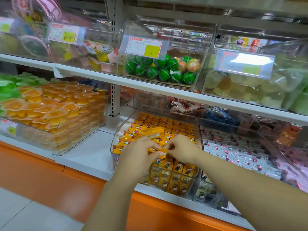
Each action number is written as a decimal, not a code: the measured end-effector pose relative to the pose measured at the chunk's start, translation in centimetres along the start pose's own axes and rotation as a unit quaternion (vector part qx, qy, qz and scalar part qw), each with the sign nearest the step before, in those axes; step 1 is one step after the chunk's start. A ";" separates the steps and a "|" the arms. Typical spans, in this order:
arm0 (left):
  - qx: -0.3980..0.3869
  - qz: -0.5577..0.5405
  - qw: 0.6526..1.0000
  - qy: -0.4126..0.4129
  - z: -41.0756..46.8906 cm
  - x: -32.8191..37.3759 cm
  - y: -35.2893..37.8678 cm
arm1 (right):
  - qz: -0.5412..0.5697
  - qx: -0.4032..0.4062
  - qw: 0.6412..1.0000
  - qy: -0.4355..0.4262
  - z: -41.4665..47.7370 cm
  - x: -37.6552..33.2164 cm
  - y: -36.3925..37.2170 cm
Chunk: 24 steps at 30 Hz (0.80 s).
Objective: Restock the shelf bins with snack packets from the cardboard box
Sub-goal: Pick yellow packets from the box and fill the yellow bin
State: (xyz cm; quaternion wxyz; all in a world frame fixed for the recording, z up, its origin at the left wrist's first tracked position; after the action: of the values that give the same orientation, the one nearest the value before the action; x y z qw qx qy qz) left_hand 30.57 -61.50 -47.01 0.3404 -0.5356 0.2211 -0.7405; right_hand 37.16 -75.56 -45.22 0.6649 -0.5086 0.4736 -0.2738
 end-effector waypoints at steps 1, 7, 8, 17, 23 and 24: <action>-0.005 0.003 1.000 0.000 0.0 0.1 -0.2 | -0.012 0.018 1.000 -0.011 -0.2 0.0 0.2; 0.005 0.095 0.995 -0.004 0.0 0.1 -0.3 | -0.017 0.123 0.990 -0.068 -1.4 0.1 0.2; 0.002 0.121 0.993 -0.011 0.0 0.1 -0.1 | -0.023 0.124 0.989 -0.073 -1.4 0.0 0.0; -0.030 0.280 0.956 -0.079 0.6 1.0 1.4 | -0.079 0.028 0.996 -0.034 -0.1 -0.6 0.3; -0.041 0.291 0.953 -0.081 0.2 1.4 1.2 | -0.123 0.005 0.992 -0.030 -0.4 -0.6 1.4; -0.044 0.292 0.952 -0.075 -0.1 1.5 1.1 | -0.131 -0.006 0.990 -0.044 -0.7 -0.7 0.8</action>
State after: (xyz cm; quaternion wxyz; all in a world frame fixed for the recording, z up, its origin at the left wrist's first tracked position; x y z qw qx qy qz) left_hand 30.50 -63.36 -46.88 0.5337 -0.5159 0.3741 -0.5560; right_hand 36.16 -74.96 -45.71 0.6404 -0.5816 0.3752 -0.3329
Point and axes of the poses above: each hand's wrist, its own z-axis towards the middle knuckle, its own y-axis out of the palm, x = y × z, the point moved 2 cm from there along z, towards the middle knuckle
